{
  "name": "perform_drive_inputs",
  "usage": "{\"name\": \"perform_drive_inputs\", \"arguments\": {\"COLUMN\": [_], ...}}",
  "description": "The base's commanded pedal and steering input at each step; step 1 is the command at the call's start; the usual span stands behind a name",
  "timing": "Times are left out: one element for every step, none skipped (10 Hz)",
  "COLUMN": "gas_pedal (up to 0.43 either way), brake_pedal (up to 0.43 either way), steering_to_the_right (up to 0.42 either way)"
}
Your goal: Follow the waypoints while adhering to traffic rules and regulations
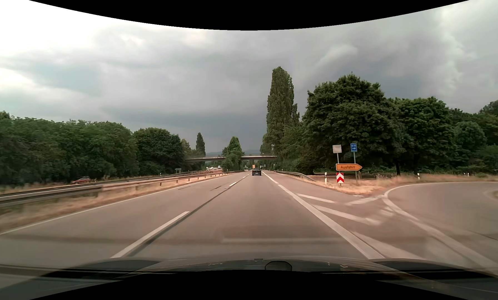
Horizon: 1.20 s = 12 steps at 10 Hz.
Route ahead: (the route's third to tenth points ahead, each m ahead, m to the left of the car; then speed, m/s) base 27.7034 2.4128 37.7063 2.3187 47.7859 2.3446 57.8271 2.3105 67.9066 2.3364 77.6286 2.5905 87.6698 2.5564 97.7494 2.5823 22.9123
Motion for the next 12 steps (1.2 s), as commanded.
{"name": "perform_drive_inputs", "arguments": {"gas_pedal": [0.209,0.209,0.197,0.197,0.197,0.197,0.197,0.197,0.197,0.197,0.197,0.197], "brake_pedal": [0.0,0.0,0.0,0.0,0.0,0.0,0.0,0.0,0.0,0.0,0.0,0.0], "steering_to_the_right": [-0.002,-0.002,-0.001,-0.001,-0.001,-0.001,-0.001,-0.001,-0.001,-0.001,-0.001,-0.001]}}
